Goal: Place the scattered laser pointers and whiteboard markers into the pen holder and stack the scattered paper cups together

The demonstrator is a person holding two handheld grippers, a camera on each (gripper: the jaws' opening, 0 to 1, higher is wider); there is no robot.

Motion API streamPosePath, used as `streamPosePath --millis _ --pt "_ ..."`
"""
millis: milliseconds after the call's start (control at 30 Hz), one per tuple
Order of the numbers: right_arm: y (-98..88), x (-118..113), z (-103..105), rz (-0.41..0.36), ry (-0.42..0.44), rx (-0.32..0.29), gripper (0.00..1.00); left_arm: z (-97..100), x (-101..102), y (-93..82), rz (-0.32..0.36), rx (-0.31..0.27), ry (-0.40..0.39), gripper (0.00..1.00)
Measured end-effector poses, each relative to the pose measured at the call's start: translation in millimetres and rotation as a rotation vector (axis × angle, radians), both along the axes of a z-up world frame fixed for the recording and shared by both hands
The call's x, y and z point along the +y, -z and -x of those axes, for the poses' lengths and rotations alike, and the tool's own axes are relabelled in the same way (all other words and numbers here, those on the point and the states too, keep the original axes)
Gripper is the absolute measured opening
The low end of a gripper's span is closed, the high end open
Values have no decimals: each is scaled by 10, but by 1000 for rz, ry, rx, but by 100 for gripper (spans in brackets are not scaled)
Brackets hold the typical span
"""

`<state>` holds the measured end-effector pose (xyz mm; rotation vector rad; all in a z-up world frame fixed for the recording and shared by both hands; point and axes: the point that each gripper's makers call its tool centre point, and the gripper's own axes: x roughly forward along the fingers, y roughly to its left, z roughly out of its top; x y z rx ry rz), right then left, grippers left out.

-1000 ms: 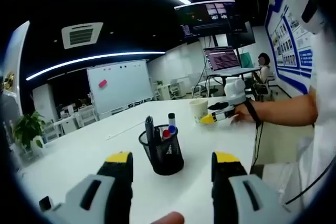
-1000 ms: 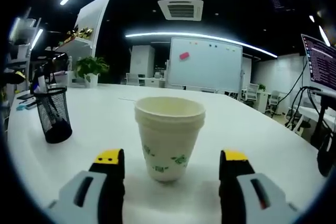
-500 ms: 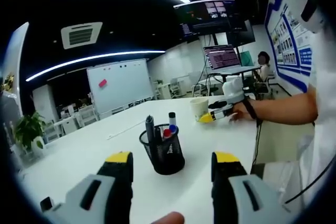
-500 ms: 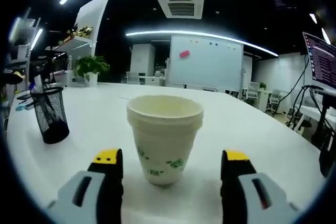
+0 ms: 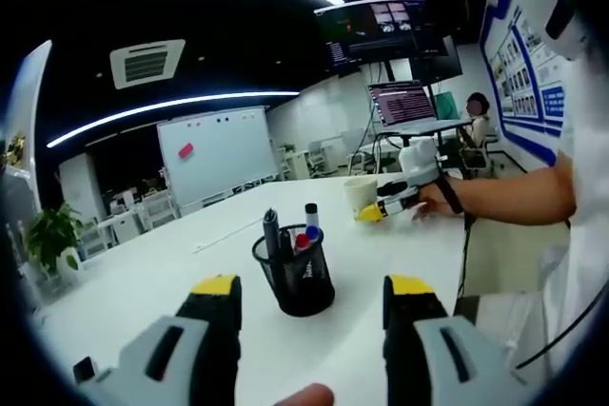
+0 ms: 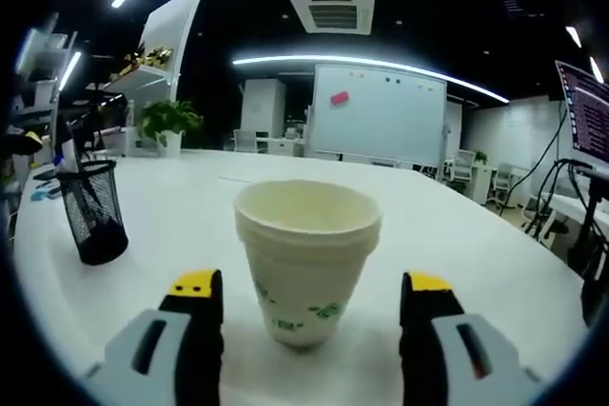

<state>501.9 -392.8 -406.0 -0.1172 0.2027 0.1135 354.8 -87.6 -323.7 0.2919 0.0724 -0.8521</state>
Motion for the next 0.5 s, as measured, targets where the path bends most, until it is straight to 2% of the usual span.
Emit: streamPosePath --millis 400,500 --pt "-11 -27 -17 1 18 -2 70 -8 15 1 -1 1 0 60" --pt "-15 -32 -15 4 22 -3 63 -12 20 5 -2 1 -1 60"
